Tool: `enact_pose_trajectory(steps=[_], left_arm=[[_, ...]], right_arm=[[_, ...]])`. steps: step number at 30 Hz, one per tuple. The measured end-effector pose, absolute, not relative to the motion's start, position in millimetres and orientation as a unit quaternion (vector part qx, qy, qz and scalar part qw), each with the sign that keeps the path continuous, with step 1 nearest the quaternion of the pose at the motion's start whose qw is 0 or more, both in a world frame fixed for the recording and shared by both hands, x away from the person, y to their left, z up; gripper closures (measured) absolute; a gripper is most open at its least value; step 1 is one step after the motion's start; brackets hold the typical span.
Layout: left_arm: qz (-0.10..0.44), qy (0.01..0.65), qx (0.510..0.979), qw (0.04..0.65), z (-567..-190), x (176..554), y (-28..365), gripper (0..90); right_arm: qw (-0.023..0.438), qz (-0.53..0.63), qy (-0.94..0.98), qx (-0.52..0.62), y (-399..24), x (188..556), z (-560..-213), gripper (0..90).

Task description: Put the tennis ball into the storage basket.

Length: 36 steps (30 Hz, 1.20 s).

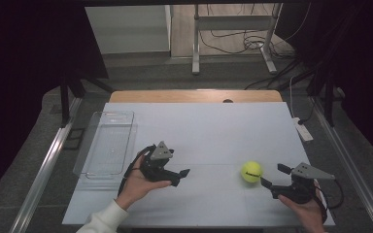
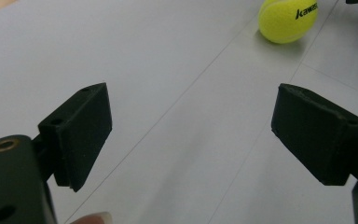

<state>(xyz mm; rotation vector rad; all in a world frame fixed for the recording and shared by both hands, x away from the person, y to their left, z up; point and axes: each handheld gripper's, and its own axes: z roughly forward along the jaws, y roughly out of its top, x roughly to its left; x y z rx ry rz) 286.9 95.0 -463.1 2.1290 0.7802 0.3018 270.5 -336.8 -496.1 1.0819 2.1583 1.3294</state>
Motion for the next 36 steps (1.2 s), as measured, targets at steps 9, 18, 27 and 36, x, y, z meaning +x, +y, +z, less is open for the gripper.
enact_pose_trajectory(steps=[9, 18, 27, 36], left_arm=[[0.111, 0.299, 0.855, 0.410, -466.2, 292.8, 78.0, 12.9], [0.103, 0.284, 0.864, 0.403, -468.6, 299.0, 62.2, 12.9], [0.093, 0.272, 0.868, 0.405, -468.0, 303.4, 46.2, 12.9], [0.085, 0.260, 0.871, 0.408, -467.4, 305.5, 29.4, 12.8]], right_arm=[[0.191, 0.474, 0.768, 0.386, -338.3, 270.8, -496.2, 11.7], [0.191, 0.475, 0.768, 0.385, -337.7, 271.0, -496.0, 11.7], [0.190, 0.476, 0.767, 0.385, -337.7, 271.0, -496.1, 11.7], [0.189, 0.477, 0.767, 0.386, -338.2, 270.8, -496.0, 11.6]])
